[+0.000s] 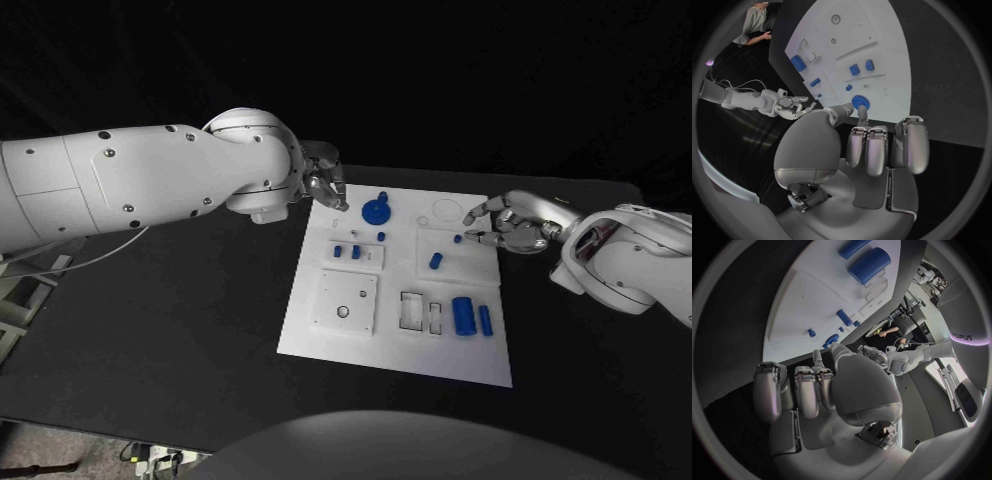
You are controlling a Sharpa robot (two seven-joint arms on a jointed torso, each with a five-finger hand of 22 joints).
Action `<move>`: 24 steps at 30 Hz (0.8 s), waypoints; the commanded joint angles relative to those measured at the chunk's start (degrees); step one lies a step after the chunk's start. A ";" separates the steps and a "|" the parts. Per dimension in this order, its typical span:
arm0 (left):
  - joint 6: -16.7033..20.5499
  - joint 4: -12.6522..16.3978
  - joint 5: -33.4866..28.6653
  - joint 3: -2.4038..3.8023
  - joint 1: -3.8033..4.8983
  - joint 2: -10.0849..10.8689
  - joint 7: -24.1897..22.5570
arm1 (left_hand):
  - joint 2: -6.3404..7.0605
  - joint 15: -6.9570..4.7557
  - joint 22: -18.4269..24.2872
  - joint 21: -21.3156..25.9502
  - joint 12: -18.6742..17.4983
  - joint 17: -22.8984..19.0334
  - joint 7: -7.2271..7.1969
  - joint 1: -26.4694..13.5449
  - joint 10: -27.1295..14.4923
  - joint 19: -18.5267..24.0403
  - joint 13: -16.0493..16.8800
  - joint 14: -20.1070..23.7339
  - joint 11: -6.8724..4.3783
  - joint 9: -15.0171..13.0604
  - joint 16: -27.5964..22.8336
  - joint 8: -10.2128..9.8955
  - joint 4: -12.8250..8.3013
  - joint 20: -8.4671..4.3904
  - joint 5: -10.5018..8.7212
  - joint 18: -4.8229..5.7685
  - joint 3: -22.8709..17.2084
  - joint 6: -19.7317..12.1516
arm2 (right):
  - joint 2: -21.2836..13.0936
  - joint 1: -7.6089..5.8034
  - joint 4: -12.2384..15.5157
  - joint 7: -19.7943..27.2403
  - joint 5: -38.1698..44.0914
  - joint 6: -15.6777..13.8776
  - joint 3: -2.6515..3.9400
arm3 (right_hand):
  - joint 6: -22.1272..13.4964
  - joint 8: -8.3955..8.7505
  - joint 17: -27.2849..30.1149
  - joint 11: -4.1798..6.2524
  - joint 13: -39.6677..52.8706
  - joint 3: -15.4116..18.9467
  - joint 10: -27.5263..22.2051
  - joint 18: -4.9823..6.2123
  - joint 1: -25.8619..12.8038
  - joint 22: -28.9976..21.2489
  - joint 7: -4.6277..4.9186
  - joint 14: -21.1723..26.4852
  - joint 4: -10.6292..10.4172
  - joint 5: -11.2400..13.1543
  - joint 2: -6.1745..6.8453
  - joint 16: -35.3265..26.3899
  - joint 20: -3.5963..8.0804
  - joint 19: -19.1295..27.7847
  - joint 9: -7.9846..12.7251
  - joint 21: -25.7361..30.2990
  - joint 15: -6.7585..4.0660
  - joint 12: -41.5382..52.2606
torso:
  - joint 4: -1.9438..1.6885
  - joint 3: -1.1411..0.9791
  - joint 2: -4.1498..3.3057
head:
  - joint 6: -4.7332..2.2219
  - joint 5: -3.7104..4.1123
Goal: Assemble the parts on the task board
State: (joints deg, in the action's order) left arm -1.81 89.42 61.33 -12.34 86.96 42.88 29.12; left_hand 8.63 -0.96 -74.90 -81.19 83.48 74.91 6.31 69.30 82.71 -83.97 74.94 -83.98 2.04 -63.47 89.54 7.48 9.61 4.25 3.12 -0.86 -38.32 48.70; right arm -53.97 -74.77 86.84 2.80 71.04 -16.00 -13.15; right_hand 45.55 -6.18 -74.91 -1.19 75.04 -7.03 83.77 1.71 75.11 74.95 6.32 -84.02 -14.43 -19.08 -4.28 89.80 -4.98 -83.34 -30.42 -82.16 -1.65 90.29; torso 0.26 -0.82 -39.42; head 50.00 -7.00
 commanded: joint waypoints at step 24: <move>11.39 -8.43 29.93 -0.19 -3.95 -8.57 -20.86 | 3.85 -3.22 -12.71 -1.73 -71.18 -9.64 -3.48 12.29 -32.36 -2.72 -51.13 0.73 -1.72 38.62 -28.00 -3.93 1.32 -2.12 7.92 -0.92 14.97 2.84 | -3.36 -1.74 4.55 5.50 -0.28 -6.99 0.01 | 1.20 0.25 -15.09 0.03 14.96 -0.14 6.23 0.26 1.81 12.48 -0.17 -5.98 0.81 1.53 0.70 0.20 0.20 -1.12 -0.13 -0.98 -0.05 -0.29 | 0.13 0.24 -0.15 | 0.00 0.97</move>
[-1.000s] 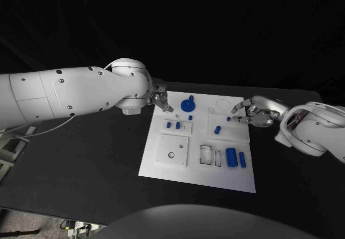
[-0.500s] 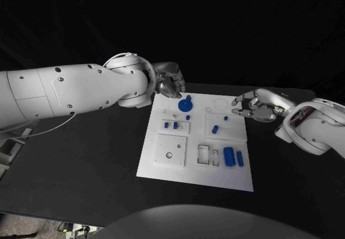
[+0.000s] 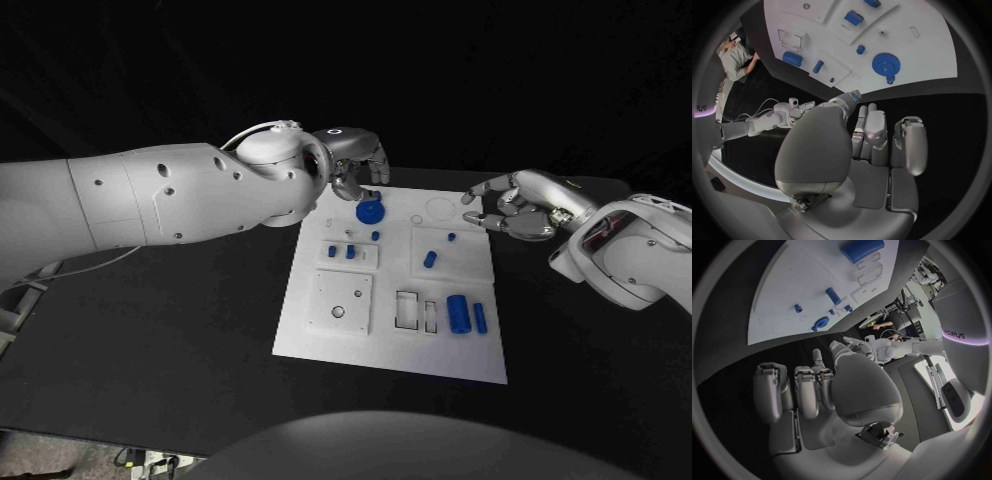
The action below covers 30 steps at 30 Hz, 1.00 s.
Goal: Assemble the parts on the task board
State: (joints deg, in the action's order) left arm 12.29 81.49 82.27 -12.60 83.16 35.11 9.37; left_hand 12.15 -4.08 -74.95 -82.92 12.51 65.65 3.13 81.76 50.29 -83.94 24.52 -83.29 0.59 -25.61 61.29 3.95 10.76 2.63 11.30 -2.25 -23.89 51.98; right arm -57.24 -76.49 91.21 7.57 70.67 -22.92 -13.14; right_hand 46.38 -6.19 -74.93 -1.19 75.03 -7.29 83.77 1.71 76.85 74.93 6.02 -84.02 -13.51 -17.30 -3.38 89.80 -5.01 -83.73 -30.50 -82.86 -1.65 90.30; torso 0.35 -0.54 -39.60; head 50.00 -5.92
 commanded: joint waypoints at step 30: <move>-9.61 -4.24 16.31 0.13 -3.26 -5.23 -4.22 | -0.89 -0.20 -12.42 1.15 3.03 -6.22 -0.87 -2.04 7.56 -2.19 -4.08 2.88 -0.69 6.05 -0.51 0.51 2.33 -0.56 -0.66 0.28 5.72 4.89 | 0.41 0.54 -0.66 0.47 -0.34 1.78 -0.02 | 0.47 0.42 -15.07 -0.06 14.97 0.62 6.23 0.34 -1.52 12.38 0.16 -5.98 -1.80 -0.49 -0.66 0.20 0.16 -0.50 0.01 0.00 0.05 -0.30 | 0.00 -0.08 0.07 | 0.00 -0.28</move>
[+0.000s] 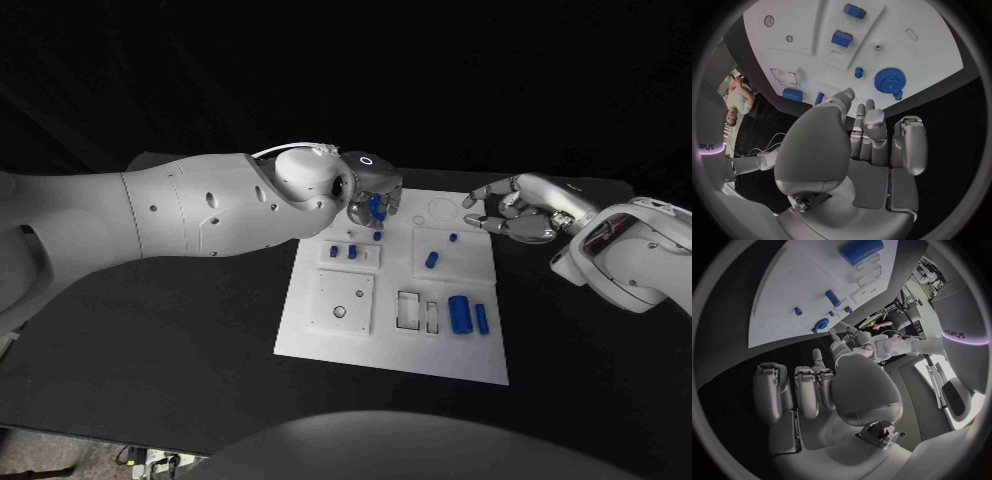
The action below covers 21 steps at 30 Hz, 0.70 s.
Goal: Assemble the parts on the task board
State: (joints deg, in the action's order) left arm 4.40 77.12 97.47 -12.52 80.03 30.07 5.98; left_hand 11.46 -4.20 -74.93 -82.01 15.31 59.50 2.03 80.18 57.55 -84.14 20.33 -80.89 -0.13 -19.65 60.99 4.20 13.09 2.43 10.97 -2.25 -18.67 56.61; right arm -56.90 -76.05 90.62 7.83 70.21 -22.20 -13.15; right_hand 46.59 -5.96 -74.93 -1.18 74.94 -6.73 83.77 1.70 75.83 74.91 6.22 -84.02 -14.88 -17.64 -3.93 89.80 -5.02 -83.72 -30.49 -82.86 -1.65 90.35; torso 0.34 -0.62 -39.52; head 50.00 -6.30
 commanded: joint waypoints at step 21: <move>-3.82 -0.70 4.17 0.03 -1.46 -0.93 -0.06 | -0.95 -0.01 -12.36 0.62 0.72 -1.56 -0.60 1.56 0.16 -1.75 0.21 1.29 -0.21 0.78 0.11 0.49 -1.23 -0.14 2.19 0.21 0.27 1.31 | 0.01 0.35 -0.31 -0.05 0.12 1.49 -0.01 | 0.23 0.24 -15.07 -0.03 15.06 0.04 6.23 0.38 -0.47 12.35 -0.07 -5.98 -0.45 -0.41 -0.10 0.20 0.16 -0.39 0.02 0.13 0.05 -0.35 | 0.01 0.01 0.01 | 0.00 0.31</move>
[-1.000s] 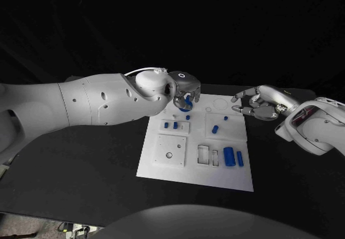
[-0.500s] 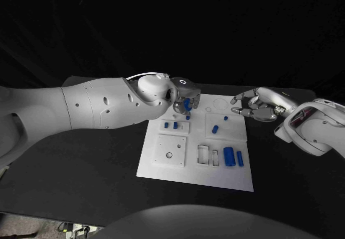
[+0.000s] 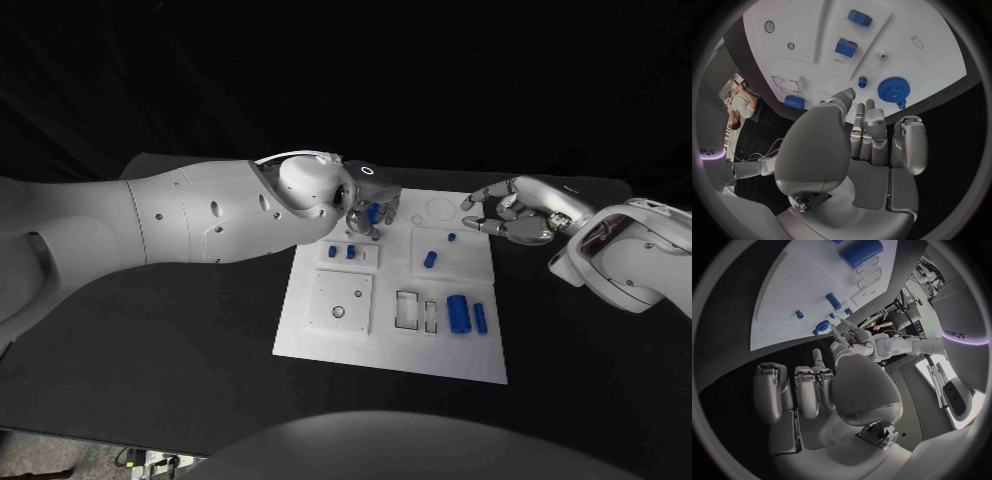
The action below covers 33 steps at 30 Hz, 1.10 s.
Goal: Assemble the parts on the task board
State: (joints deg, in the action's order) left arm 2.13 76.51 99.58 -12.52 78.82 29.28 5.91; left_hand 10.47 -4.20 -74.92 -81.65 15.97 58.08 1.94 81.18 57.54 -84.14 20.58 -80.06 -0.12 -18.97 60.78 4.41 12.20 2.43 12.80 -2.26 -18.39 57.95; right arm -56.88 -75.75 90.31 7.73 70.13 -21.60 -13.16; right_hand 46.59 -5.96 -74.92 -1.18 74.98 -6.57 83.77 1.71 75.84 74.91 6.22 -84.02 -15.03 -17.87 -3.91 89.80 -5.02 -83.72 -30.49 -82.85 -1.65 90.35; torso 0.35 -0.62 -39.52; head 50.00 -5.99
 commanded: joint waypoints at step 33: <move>-0.01 -2.29 5.48 0.04 -1.94 -1.27 -0.84 | -1.19 -0.26 -12.31 0.56 0.24 -2.42 -0.52 2.21 0.92 -1.58 -0.62 1.37 -0.71 1.00 0.53 0.30 -2.01 -0.20 4.69 0.17 -1.56 0.17 | -0.03 0.33 -0.11 -0.50 0.25 1.95 -0.01 | 0.22 0.28 -15.08 -0.01 15.02 -0.14 6.23 0.41 -0.46 12.32 -0.10 -5.98 -0.31 -0.49 -0.09 0.20 0.16 -0.31 0.03 0.24 0.04 -0.35 | 0.03 0.00 0.00 | 0.00 -0.04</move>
State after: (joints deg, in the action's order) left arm 1.89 74.25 104.56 -12.52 76.92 28.19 5.79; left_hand 9.57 -4.42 -74.91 -81.42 15.97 55.71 1.31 83.14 58.16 -84.14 20.04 -79.06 -0.74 -18.02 61.01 4.40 10.38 2.44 17.14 -2.26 -19.80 57.73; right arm -56.93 -75.48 90.20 7.44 70.11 -20.51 -13.16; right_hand 46.59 -5.96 -74.91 -1.18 75.02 -6.57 83.77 1.70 75.85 74.94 6.22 -84.02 -15.03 -18.19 -3.91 89.80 -5.02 -83.72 -30.48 -82.85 -1.65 90.36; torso 0.37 -0.62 -39.52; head 50.00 -5.98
